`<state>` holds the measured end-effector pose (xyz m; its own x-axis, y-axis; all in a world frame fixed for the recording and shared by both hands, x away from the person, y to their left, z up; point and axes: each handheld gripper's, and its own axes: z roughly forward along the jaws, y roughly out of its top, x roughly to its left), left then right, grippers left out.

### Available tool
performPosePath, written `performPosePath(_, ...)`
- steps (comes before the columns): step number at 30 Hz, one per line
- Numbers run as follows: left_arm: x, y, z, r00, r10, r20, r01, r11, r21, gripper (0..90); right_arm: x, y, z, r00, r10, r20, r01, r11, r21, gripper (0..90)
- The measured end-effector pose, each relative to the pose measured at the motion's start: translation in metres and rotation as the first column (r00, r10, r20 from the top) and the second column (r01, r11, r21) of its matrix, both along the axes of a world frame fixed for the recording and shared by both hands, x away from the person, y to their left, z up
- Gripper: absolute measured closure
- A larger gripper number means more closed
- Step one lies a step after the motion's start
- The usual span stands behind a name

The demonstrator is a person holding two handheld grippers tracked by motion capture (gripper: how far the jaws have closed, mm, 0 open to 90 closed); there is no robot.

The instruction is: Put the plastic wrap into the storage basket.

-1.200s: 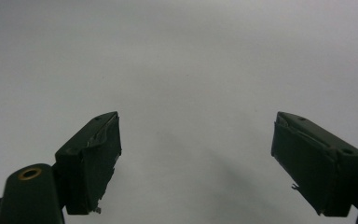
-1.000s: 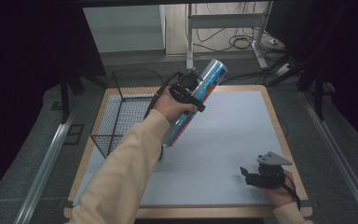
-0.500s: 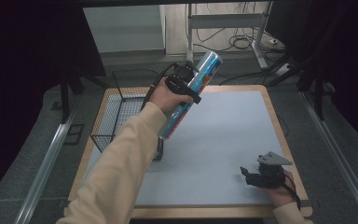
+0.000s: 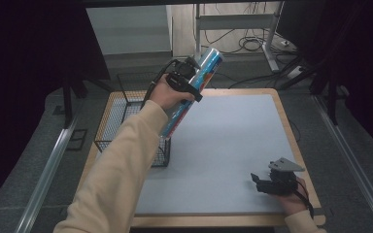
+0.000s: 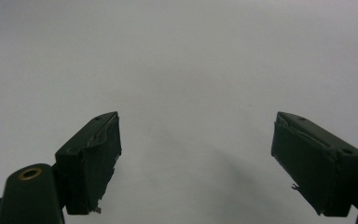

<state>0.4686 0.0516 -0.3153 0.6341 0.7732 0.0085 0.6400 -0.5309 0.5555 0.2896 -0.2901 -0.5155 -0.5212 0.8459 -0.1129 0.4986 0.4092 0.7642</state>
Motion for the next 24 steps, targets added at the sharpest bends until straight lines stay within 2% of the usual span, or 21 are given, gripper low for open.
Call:
performPosePath(11, 0.004, 0.03, -0.01, 0.9986, 0.052, -0.008, -0.052, 0.9987, 0.002, 31.9, 0.001, 0.0, -0.001, 1.0, -0.002, 0.002, 0.002, 1.0, -0.002, 16.3)
performPosePath(16, 0.004, 0.041, -0.017, 0.9973, 0.07, -0.021, -0.07, 0.9975, 0.014, 31.9, 0.001, 0.001, -0.001, 1.0, -0.002, 0.0, 0.002, 1.0, -0.002, 16.3)
performPosePath(24, 0.003, 0.054, -0.023, 0.9955, 0.094, -0.017, -0.093, 0.9949, 0.04, 31.9, 0.001, 0.002, -0.002, 1.0, 0.002, 0.0, -0.002, 1.0, -0.009, 16.3)
